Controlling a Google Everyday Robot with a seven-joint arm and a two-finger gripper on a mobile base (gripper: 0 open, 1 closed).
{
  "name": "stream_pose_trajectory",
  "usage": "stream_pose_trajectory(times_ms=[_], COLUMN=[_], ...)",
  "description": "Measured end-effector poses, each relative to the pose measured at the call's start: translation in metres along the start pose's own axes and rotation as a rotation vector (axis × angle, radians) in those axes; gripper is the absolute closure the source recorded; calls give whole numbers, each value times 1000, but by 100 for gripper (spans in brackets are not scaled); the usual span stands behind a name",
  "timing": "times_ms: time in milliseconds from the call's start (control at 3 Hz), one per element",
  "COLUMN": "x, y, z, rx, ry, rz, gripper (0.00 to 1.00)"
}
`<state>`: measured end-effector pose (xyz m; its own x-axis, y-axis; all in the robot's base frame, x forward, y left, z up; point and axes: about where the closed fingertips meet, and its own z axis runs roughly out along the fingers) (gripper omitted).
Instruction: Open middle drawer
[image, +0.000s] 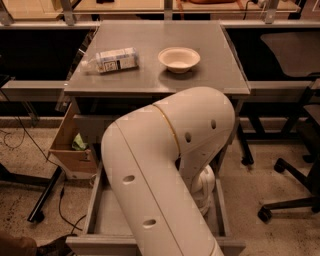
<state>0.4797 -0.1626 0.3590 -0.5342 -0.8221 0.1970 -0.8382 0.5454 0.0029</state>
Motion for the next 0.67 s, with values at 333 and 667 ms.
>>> stream_pose_trajectory(times_ms=[333, 667], x=[25, 25], y=[8, 8], z=[-6, -6], rx=[-2, -2], ry=[-26, -26], rz=[-21, -21], gripper=[0, 0])
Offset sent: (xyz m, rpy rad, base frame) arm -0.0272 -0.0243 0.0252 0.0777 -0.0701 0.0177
